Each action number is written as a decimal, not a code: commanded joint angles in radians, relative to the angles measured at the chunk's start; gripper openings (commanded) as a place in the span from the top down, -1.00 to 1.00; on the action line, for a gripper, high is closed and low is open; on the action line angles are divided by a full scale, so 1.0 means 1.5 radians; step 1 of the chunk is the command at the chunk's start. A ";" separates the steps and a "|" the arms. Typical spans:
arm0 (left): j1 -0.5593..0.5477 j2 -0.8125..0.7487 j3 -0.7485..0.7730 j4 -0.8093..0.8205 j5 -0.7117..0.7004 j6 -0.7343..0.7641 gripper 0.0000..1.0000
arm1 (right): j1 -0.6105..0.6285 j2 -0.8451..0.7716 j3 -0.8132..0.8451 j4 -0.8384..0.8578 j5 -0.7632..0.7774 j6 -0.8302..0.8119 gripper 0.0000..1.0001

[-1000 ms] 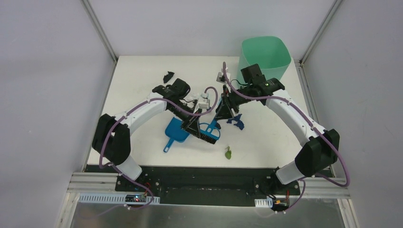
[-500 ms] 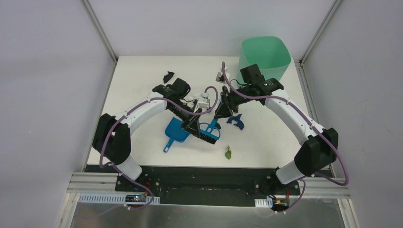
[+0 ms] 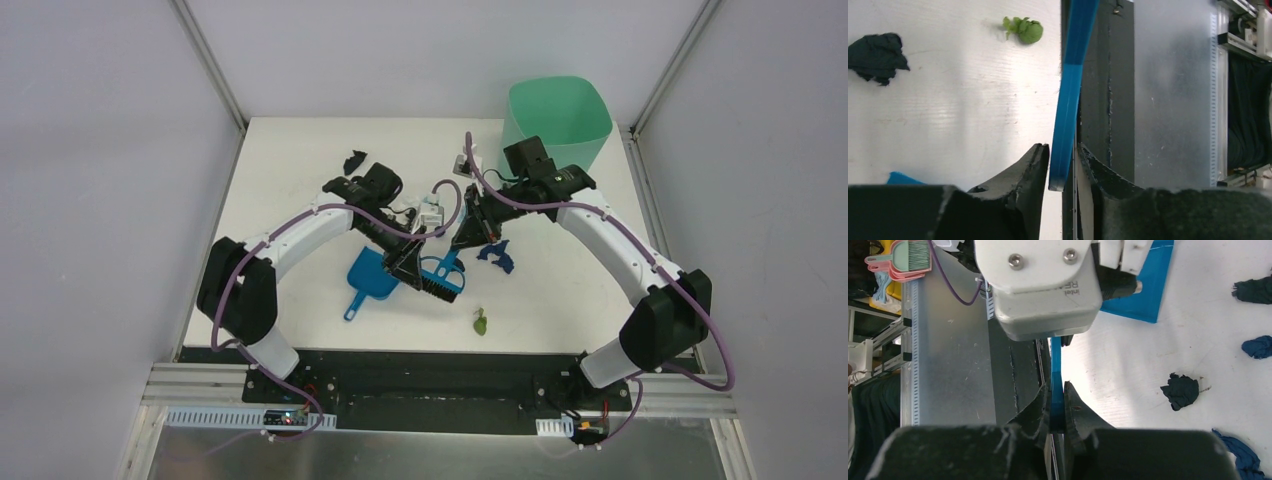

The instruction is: Sweep away the paper scraps from the table

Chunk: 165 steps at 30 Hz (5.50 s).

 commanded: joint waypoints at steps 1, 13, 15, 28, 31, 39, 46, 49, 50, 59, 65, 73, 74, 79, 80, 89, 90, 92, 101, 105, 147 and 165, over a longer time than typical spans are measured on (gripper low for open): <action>-0.003 -0.022 0.001 0.037 -0.123 -0.038 0.17 | -0.008 -0.013 0.015 -0.007 0.033 -0.016 1.00; 0.017 -0.194 -0.122 -0.033 -0.566 -0.223 -0.97 | -0.075 -0.054 -0.041 0.051 0.209 0.022 1.00; 0.022 -0.188 -0.124 -0.023 -0.612 -0.248 -0.98 | -0.084 -0.052 -0.032 0.055 0.223 0.029 1.00; 0.023 -0.025 -0.125 -0.046 -0.646 -0.299 -0.69 | -0.113 -0.061 -0.020 0.079 0.266 0.047 1.00; 0.020 0.029 -0.114 -0.051 -0.657 -0.294 -0.57 | -0.119 -0.053 -0.010 0.083 0.257 0.046 1.00; 0.018 0.073 -0.095 -0.068 -0.638 -0.288 -0.40 | -0.149 -0.019 0.036 0.078 0.264 0.079 1.00; 0.018 0.098 -0.086 -0.074 -0.626 -0.283 0.00 | -0.156 -0.001 0.062 0.074 0.266 0.083 1.00; 0.018 0.107 -0.074 -0.077 -0.626 -0.283 -0.03 | -0.160 0.001 0.061 0.074 0.267 0.083 1.00; 0.018 0.111 -0.066 -0.077 -0.628 -0.282 -0.04 | -0.160 0.000 0.060 0.074 0.267 0.082 1.00; 0.020 0.083 -0.061 0.053 -0.666 -0.148 0.08 | -0.168 -0.024 0.040 0.075 0.284 0.075 1.00; 0.038 0.019 -0.099 0.127 -0.607 -0.095 -0.25 | -0.172 -0.042 0.023 0.079 0.287 0.076 1.00; 0.167 -0.145 -0.202 0.119 -0.410 0.103 -0.55 | -0.173 -0.063 -0.012 0.096 0.288 0.086 1.00; 0.168 -0.152 -0.208 0.116 -0.395 0.107 -0.54 | -0.174 -0.066 -0.016 0.101 0.289 0.089 1.00; 0.169 -0.156 -0.247 0.124 -0.367 0.110 -0.44 | -0.173 -0.081 -0.028 0.108 0.299 0.094 1.00; 0.169 -0.155 -0.258 0.138 -0.377 0.108 -0.41 | -0.173 -0.086 -0.034 0.112 0.304 0.097 1.00; 0.169 -0.130 -0.310 0.212 -0.374 0.102 -0.20 | -0.174 -0.103 -0.055 0.141 0.329 0.124 1.00; 0.169 -0.127 -0.315 0.219 -0.372 0.103 -0.15 | -0.174 -0.104 -0.056 0.143 0.327 0.125 1.00; 0.169 -0.120 -0.320 0.226 -0.370 0.105 -0.06 | -0.174 -0.105 -0.058 0.147 0.326 0.127 1.00; 0.166 -0.101 -0.313 0.248 -0.392 0.087 0.01 | -0.175 -0.093 -0.062 0.153 0.314 0.134 1.00; 0.152 -0.067 -0.297 0.246 -0.408 0.081 0.14 | -0.175 -0.090 -0.066 0.162 0.312 0.141 1.00; -0.065 -0.026 -0.145 0.016 -0.588 -0.010 1.00 | 0.043 0.039 -0.051 0.180 0.662 0.232 1.00; -0.085 0.031 -0.098 0.027 -0.581 -0.018 1.00 | -0.022 -0.007 -0.046 0.220 0.296 0.406 1.00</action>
